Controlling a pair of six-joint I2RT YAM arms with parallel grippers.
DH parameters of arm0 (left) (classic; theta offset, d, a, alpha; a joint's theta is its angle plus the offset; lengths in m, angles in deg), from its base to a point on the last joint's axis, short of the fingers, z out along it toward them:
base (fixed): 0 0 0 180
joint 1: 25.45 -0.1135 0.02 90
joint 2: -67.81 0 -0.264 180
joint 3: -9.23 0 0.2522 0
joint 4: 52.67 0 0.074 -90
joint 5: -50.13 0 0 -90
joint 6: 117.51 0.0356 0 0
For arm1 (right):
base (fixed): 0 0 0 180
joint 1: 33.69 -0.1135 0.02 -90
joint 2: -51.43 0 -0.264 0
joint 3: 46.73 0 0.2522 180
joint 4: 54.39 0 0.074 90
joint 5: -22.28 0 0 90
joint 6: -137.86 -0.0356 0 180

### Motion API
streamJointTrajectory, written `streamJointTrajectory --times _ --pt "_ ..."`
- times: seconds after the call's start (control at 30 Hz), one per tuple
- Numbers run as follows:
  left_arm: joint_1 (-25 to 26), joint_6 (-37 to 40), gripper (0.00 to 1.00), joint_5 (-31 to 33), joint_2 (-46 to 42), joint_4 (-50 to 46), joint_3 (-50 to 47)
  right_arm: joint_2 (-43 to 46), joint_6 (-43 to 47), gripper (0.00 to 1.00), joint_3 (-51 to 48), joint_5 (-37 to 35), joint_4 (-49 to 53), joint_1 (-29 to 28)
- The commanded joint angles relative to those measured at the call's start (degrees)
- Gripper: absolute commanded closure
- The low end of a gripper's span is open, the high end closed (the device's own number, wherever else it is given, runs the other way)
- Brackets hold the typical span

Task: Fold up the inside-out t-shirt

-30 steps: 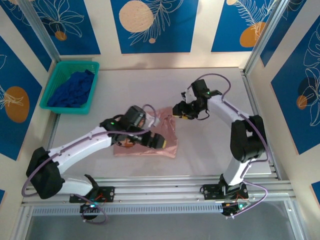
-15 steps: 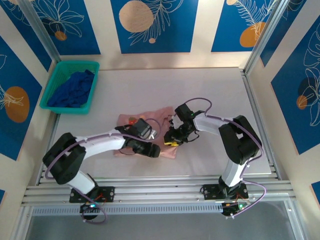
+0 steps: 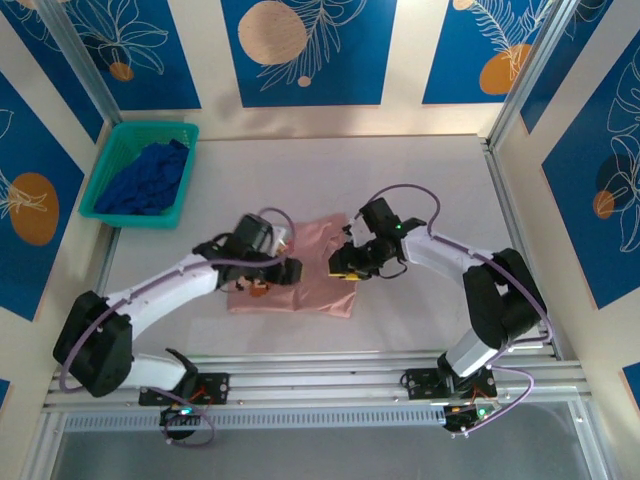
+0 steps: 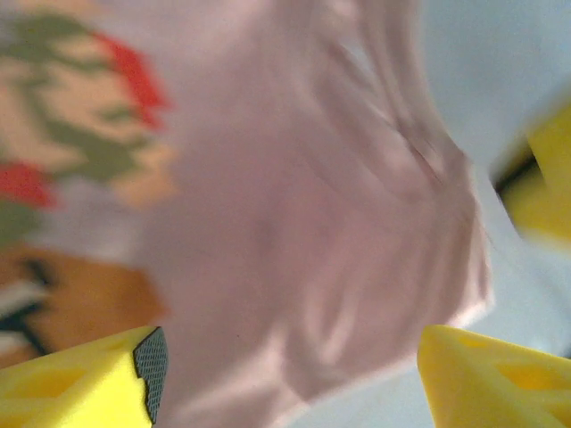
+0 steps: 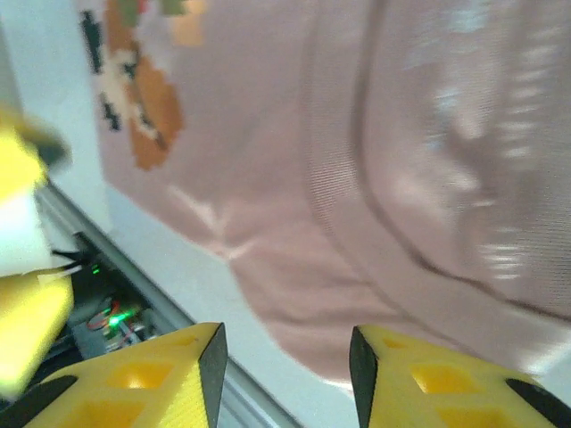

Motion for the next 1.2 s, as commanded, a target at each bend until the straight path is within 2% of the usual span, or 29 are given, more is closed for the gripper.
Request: streamJointTrajectory --times 0.0,0.1,0.2,0.33,0.43,0.57,0.63,0.77,0.87,0.93,1.0,1.17 --pt "-7.9 -1.6 0.26 -1.0 4.2 -1.5 2.1 -2.7 -5.9 0.57 -2.4 3.1 -4.3 -4.2" --pt "-13.3 -1.8 0.26 -2.5 10.3 -0.7 4.2 -5.6 -6.3 0.58 -2.6 1.8 -4.3 -4.3" --pt "-16.2 -0.9 0.26 -3.6 15.4 -0.8 5.6 -8.4 -4.5 0.58 -2.4 -0.6 -3.6 -2.9" --pt "-16.7 0.5 0.27 -6.1 18.7 -1.3 5.1 -12.1 -2.0 0.58 -0.9 -2.9 -1.8 0.7" --pt "-15.4 0.5 0.27 -8.1 16.8 -1.5 1.1 -13.8 0.6 0.58 1.3 -5.7 0.1 4.2" --pt "-8.0 -4.3 0.28 -8.0 11.0 0.0 -6.7 -18.8 4.0 0.58 9.0 -9.3 2.8 7.8" --pt "-1.5 -8.3 0.28 -7.2 7.8 1.4 -9.2 -21.6 5.1 0.57 14.1 -10.4 2.8 9.0" --pt "11.5 -16.0 0.27 -9.6 5.5 9.9 -9.3 -28.7 7.0 0.56 28.3 -6.0 3.8 9.0" --pt "13.5 -13.8 0.26 -11.6 5.5 9.2 -4.1 -30.0 9.6 0.54 35.4 -5.6 6.9 8.0" --pt "12.2 -9.0 0.25 -6.8 3.6 4.5 -0.7 -27.0 11.0 0.53 34.6 -7.7 7.1 8.4" --pt "8.2 -5.8 0.24 -4.5 2.2 2.1 1.5 -22.7 11.9 0.5 31.1 -9.2 6.4 9.6" --pt "-9.7 -4.6 0.24 -7.0 7.1 5.2 5.0 -15.4 9.6 0.38 21.0 -11.2 3.4 13.6"
